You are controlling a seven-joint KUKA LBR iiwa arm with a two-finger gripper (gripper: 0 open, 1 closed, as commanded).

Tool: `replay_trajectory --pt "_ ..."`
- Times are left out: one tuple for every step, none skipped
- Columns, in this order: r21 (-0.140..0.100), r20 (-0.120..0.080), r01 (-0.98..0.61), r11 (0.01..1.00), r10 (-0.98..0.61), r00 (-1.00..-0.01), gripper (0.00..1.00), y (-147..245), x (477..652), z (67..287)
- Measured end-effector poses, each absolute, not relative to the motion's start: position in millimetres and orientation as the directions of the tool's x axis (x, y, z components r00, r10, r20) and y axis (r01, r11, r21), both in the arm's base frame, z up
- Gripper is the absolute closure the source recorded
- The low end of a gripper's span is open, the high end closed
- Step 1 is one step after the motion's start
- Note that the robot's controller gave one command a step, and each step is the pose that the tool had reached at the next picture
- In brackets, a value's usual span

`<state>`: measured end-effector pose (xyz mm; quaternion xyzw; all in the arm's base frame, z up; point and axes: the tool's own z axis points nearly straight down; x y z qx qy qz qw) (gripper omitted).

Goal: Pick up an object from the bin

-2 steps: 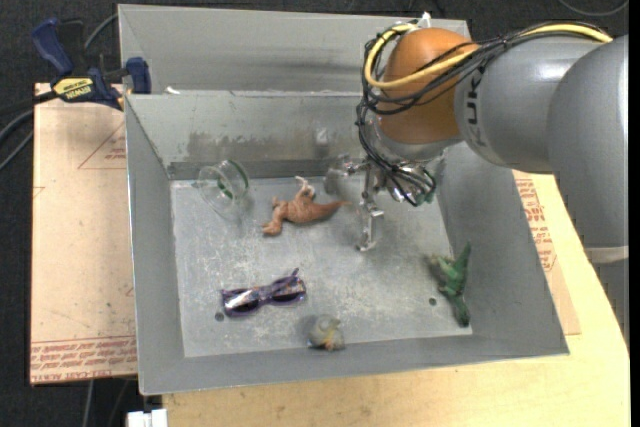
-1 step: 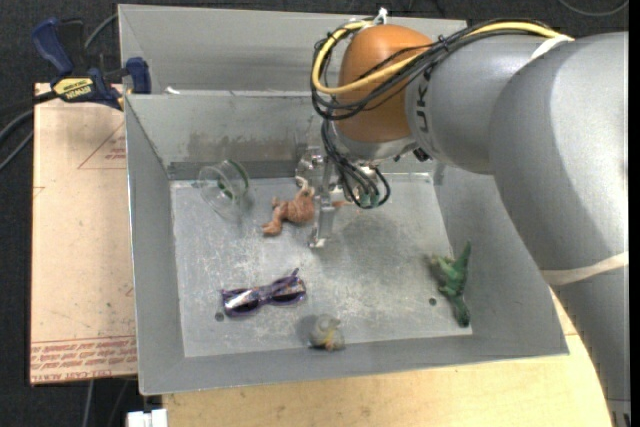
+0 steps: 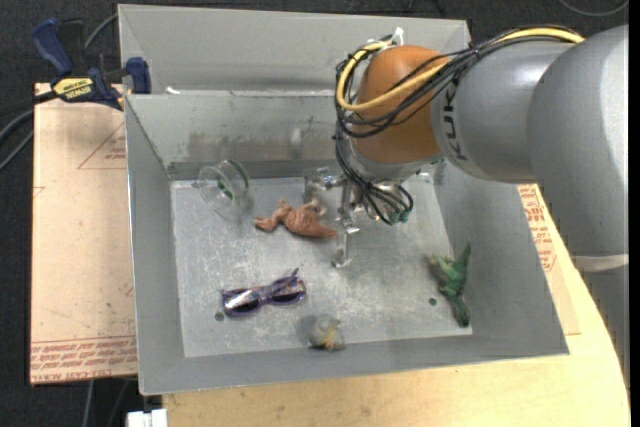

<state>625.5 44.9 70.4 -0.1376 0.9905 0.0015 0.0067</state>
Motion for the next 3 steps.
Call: replay_trajectory --pt "-0.009 -0.015 -0.787 0.617 -0.787 -0.617 1.00 52.9 639.2 74.8" --pt "-0.009 -0.015 -0.787 0.617 -0.787 -0.617 1.00 52.8 639.1 74.6" --pt "-0.010 -0.020 -0.776 0.631 -0.776 -0.631 1.00 52.0 641.4 168.0"
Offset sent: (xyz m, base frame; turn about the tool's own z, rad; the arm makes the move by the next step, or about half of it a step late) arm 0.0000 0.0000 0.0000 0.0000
